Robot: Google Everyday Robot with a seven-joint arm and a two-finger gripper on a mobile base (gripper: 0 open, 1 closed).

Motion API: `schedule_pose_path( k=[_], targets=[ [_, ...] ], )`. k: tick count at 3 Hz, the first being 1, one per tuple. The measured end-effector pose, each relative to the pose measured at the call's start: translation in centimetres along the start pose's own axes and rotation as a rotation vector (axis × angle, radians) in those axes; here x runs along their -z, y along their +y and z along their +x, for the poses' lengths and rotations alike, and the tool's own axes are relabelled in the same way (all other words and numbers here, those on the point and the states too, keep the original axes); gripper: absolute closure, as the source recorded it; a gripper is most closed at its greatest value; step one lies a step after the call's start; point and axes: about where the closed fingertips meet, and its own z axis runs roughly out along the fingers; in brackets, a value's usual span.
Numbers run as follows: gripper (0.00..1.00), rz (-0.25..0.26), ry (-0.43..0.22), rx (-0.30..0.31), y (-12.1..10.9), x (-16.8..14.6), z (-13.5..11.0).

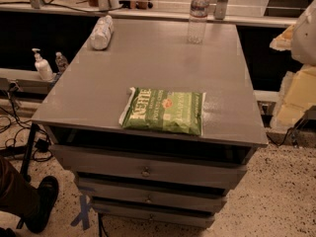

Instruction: Knock water bottle over

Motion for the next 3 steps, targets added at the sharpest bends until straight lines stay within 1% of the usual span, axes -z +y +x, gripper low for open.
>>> schedule_pose_path(
  k=[1, 2, 3],
  targets=[
    [0.0, 0.0, 0.0, 0.0, 0.0, 0.0, 0.0],
    [0.0, 0.024, -0.054, -0.024, -1.5, -0.5, -0.2],
    [0.0, 0.081, -0.147, -0.064, -5.9, -2.3, -1.4]
  ],
)
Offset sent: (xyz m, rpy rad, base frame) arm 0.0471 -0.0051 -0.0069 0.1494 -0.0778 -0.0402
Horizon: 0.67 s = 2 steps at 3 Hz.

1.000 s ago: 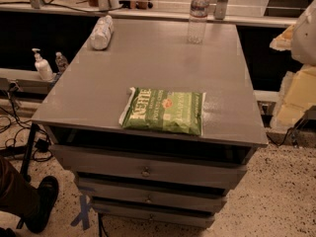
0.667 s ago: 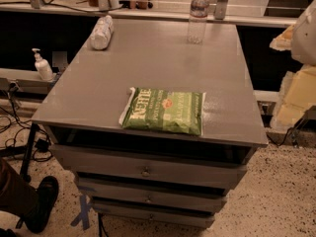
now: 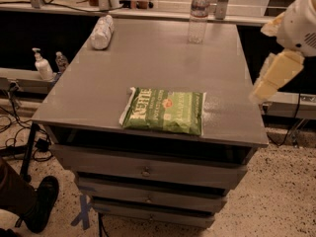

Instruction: Knock water bottle over

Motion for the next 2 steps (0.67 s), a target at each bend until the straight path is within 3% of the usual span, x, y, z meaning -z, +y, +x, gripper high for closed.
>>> schedule_pose_path(
  k=[2],
  targets=[
    [0.0, 0.18, -0.214, -0.137, -13.4, -5.4, -4.3]
  ],
)
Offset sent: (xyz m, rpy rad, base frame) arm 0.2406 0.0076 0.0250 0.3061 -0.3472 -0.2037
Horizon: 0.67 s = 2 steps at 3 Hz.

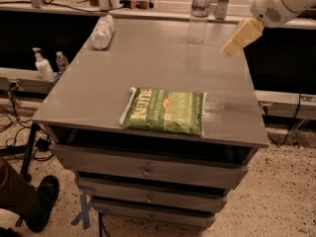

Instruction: Knock water bottle over

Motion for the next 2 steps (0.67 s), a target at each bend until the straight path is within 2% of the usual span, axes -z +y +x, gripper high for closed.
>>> schedule_pose_path(
  k=[1, 2],
  targets=[
    [0.0, 0.079, -0.089, -0.108, -4.55, -3.66, -1.5],
    [0.0, 0.078, -0.089, -0.108, -4.51, -3.67, -1.51]
  ],
)
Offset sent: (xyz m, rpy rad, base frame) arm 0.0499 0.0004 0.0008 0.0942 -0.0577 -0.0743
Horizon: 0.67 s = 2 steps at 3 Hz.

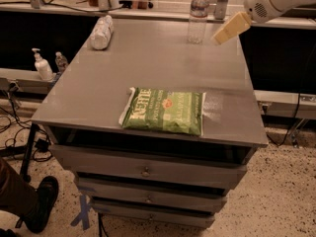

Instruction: Knock water bottle over

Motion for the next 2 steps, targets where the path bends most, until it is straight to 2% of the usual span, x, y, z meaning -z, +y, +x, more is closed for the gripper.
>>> schedule_pose_path(
  k=[1, 2],
  targets=[
    [0.0, -0.016, -0.022, -0.025, 0.3, -0.8, 0.1],
    [0.0, -0.03, -0.097, -0.118, -0.4, -4.0, 0.3]
  ],
)
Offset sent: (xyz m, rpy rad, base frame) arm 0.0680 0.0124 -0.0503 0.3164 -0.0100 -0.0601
